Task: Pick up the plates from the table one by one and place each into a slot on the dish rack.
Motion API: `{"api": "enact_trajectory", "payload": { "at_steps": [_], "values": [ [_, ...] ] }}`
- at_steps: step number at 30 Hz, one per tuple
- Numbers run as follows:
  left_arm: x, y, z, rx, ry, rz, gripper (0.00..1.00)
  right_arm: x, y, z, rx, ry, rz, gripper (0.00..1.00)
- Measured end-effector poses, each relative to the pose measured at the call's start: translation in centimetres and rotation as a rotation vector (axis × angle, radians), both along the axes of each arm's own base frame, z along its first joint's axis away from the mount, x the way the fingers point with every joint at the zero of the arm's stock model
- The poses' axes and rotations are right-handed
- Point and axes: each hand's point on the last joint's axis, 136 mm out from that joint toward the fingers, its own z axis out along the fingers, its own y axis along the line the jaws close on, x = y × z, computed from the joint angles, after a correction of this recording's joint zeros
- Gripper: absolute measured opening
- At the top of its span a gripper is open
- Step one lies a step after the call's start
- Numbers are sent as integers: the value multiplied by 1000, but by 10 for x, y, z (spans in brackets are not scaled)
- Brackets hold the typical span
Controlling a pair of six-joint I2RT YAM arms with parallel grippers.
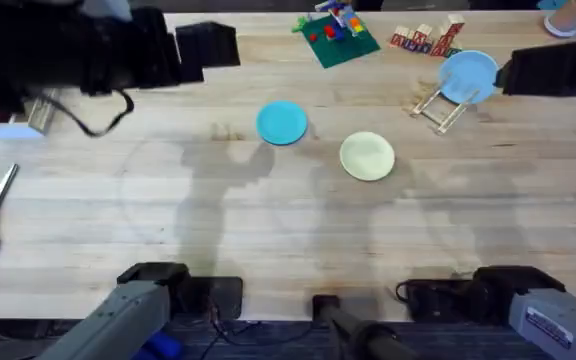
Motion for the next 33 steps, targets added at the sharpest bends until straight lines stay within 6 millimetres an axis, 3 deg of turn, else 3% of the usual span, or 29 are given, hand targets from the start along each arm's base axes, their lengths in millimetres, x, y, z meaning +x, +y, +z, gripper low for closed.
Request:
{"api": "enact_trajectory", "payload": {
  "at_steps": [7, 15, 21, 28, 33],
  "values": [
    [13, -2, -6, -8, 194, -6, 993, -8, 5, 2, 22, 132, 18, 995],
    [21, -4, -13, -21, 235, -15, 994, -3, 7, -4, 47, 174, 1, 996],
    [28, -11, -6, -56, 195, -41, 993, -3, 7, -4, 82, 184, -46, 996],
    [34, -36, 9, -130, 128, -139, 995, -3, 5, -4, 79, 184, -61, 996],
    [24, -81, 14, -147, 124, -260, 995, -3, -1, -5, 55, 183, -84, 996]
  ]
}}
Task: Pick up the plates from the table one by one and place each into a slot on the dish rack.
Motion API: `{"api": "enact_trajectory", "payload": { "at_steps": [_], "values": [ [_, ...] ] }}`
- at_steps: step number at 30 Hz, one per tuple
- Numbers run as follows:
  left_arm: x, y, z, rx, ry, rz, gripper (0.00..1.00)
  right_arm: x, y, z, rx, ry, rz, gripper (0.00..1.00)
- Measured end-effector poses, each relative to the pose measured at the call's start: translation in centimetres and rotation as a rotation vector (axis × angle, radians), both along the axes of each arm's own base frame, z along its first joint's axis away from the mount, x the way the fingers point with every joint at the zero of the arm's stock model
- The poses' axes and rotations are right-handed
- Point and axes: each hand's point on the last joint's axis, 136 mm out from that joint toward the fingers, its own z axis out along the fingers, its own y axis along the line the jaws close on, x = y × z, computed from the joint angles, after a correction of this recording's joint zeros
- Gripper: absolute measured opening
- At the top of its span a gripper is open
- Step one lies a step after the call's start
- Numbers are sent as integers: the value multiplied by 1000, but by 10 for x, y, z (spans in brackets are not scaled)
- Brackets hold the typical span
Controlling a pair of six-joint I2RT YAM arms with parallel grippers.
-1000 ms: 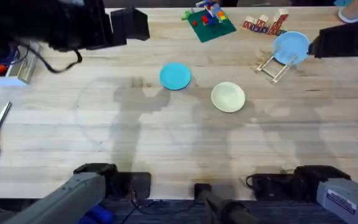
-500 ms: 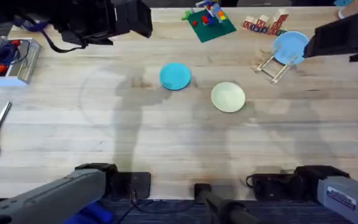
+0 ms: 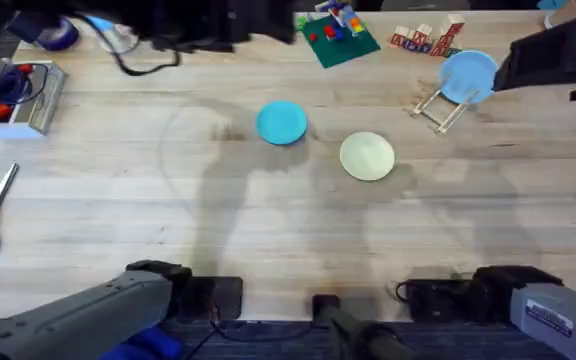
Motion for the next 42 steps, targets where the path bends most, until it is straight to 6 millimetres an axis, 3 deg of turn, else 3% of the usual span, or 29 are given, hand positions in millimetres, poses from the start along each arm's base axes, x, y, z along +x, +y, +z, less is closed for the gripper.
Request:
{"api": "enact_trajectory", "payload": {
  "at_steps": [8, 16, 20, 26, 32, 34, 42],
  "values": [
    [-16, -55, 7, -49, 13, -67, 994, -9, -3, -5, -1, 44, -22, 995],
    [-30, -88, 6, -61, 29, -112, 996, -17, -20, -10, 10, 83, -105, 995],
    [-30, -105, -9, -52, 79, -135, 996, -15, -20, -8, 28, 75, -109, 995],
    [-15, -132, -40, -95, 183, -167, 991, -14, -18, -8, 32, 70, -94, 995],
    [-13, -148, -73, -127, 320, -187, 806, -14, -17, -8, 36, 69, -88, 994],
    [-13, -151, -79, -136, 352, -194, 701, -14, -17, -8, 36, 69, -88, 994],
    [-14, -157, -80, -164, 370, -212, 64, -14, -17, -8, 36, 69, -88, 995]
  ]
}}
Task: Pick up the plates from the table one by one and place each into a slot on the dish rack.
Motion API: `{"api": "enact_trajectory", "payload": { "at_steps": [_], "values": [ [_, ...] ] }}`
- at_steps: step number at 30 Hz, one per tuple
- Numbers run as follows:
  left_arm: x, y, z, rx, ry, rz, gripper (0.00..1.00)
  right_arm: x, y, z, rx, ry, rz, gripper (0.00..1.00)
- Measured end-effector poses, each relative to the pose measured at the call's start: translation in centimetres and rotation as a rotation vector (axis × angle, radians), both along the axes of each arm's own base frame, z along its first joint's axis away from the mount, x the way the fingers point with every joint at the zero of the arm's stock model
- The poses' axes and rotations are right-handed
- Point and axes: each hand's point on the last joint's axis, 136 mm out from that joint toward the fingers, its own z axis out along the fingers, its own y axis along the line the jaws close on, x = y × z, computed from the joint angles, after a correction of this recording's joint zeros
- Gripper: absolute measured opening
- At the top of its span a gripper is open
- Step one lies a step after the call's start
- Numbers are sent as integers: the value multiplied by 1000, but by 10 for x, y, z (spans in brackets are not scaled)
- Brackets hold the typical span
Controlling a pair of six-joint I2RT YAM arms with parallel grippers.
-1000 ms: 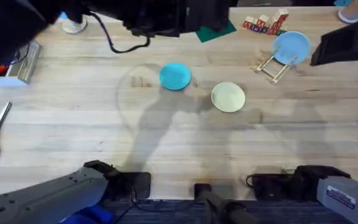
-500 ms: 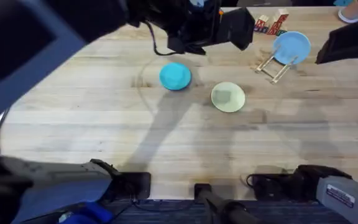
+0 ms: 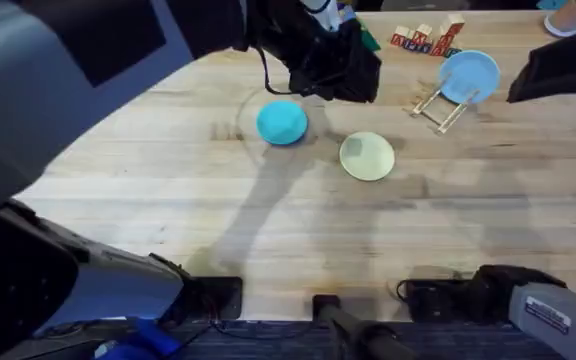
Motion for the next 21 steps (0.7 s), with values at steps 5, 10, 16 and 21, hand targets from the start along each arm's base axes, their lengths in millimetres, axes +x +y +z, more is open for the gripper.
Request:
{"api": "enact_trajectory", "payload": {
  "at_steps": [5, 10, 16, 21],
  "values": [
    [-1, -1, 1, -9, 5, -6, 40, 0, 0, 0, 0, 0, 0, 995],
    [-4, -3, 2, -21, 17, -17, 40, 0, 0, 0, 0, 0, 0, 995],
    [-12, -8, 9, -71, 15, -83, 42, 1, 0, 1, -1, -5, 0, 995],
    [-16, -11, 14, -105, 3, -127, 42, 1, 0, 1, -1, -6, 0, 996]
  ]
}}
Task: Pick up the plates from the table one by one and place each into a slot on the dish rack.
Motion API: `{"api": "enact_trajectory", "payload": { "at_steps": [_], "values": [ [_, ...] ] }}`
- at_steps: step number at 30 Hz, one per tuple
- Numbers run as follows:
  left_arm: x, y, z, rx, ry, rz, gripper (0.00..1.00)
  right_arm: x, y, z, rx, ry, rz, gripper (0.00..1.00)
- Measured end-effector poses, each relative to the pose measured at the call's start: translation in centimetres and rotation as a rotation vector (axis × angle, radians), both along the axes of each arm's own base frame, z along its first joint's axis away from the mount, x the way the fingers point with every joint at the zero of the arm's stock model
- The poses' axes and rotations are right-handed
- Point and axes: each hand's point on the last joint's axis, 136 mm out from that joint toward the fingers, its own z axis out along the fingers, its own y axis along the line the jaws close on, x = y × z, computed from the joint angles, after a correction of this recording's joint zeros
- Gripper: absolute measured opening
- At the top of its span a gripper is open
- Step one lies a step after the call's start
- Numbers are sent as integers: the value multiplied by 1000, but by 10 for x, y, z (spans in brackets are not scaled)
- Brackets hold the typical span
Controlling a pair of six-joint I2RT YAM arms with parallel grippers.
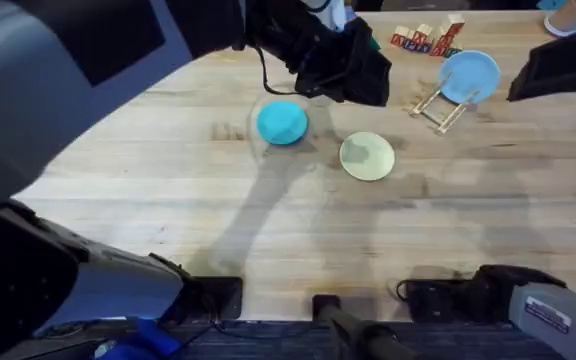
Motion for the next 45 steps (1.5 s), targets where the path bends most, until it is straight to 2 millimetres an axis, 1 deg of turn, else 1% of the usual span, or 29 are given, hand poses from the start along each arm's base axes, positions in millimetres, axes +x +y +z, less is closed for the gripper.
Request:
{"api": "enact_trajectory", "payload": {
  "at_steps": [4, 6, 10, 13, 18, 23, 25, 30, 45],
  "values": [
    [2, 0, 5, -56, 1, -19, 42, 0, 0, 0, 0, 0, 0, 996],
    [5, 6, 1, -71, 18, -7, 42, 0, 0, 0, 0, 0, 0, 996],
    [17, 17, -7, -133, 26, 26, 42, 0, 0, 0, 0, 0, 0, 995],
    [23, 18, -12, -175, 23, 38, 42, 0, 0, 0, 0, 0, 0, 995],
    [17, 9, -20, -233, 39, 22, 42, 0, 0, 0, 0, 0, 0, 995],
    [3, 13, -40, -218, 130, 36, 42, 0, 0, 0, 0, 0, 0, 996],
    [1, 13, -44, -216, 149, 40, 42, 0, 0, 0, 0, 0, 0, 996],
    [3, 11, -40, -233, 130, 35, 42, 0, 0, 0, 0, 0, 0, 996],
    [4, 12, -41, -226, 129, 43, 42, 0, 0, 0, 0, 0, 0, 995]
  ]
}}
